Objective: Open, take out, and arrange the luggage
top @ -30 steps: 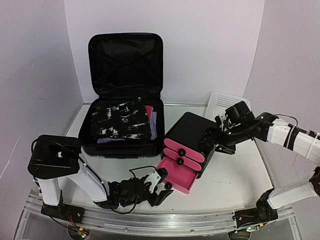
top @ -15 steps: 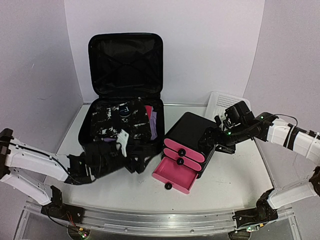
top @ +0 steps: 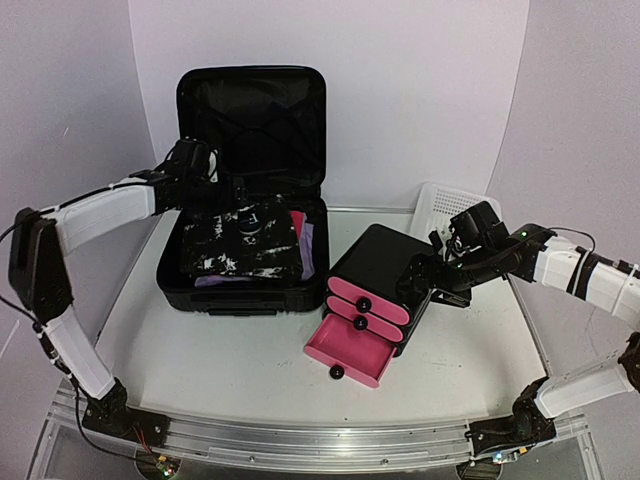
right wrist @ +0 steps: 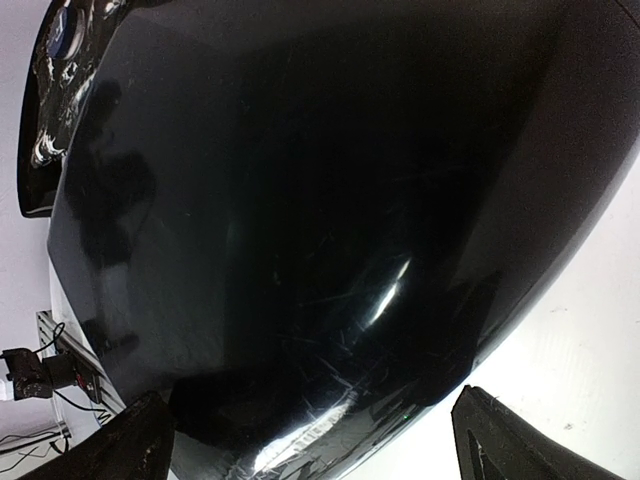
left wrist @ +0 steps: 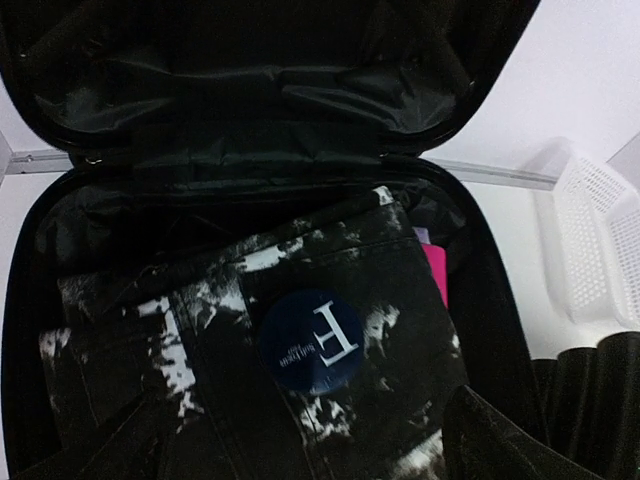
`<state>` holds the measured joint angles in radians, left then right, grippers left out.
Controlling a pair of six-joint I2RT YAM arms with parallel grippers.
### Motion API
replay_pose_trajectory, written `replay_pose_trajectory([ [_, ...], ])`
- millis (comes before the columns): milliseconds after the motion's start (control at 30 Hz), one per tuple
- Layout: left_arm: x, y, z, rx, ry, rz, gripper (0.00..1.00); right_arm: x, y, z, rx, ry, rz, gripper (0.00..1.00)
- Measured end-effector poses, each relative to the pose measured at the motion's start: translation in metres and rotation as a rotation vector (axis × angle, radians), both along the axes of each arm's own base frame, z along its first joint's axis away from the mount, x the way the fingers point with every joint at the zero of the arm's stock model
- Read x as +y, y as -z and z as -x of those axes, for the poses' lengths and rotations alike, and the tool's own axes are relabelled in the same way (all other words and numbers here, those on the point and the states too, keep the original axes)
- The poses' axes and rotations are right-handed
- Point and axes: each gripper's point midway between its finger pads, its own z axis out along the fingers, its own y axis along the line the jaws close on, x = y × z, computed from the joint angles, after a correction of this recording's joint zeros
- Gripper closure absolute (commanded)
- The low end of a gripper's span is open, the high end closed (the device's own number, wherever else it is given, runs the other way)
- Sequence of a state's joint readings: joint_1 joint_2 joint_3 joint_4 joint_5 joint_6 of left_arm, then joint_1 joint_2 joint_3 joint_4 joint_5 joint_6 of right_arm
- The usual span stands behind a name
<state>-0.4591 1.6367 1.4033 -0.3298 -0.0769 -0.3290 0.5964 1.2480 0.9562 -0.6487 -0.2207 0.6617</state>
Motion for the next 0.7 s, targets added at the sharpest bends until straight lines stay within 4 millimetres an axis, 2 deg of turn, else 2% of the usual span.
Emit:
replay_pose_trajectory([
  [67, -0.006, 0.019, -0.02, 0.074, 0.015, -0.05, 0.09, 0.0, 0.0, 0.0, 0.001, 0.0, 0.001, 0.02],
  [133, -0.013, 0.042, -0.029, 0.145, 0.036, -0.098, 0.1, 0.0, 0.0, 0.0, 0.002, 0.001, 0.002, 0.02],
  [233, -0.016, 0.08, -0.032, 0.255, 0.06, -0.174, 0.12, -0.001, 0.0, 0.0, 0.003, 0.001, 0.004, 0.02],
  [333, -0.015, 0.101, -0.027, 0.325, 0.076, -0.227, 0.13, -0.001, 0.0, 0.0, 0.003, 0.002, 0.005, 0.02],
  [400, -0.014, 0.106, -0.026, 0.347, 0.083, -0.248, 0.15, -0.001, -0.001, 0.0, 0.003, 0.002, 0.005, 0.02],
  [700, -0.023, 0.1, -0.047, 0.313, 0.113, -0.275, 0.26, -0.001, 0.0, 0.001, 0.009, 0.002, 0.008, 0.02],
])
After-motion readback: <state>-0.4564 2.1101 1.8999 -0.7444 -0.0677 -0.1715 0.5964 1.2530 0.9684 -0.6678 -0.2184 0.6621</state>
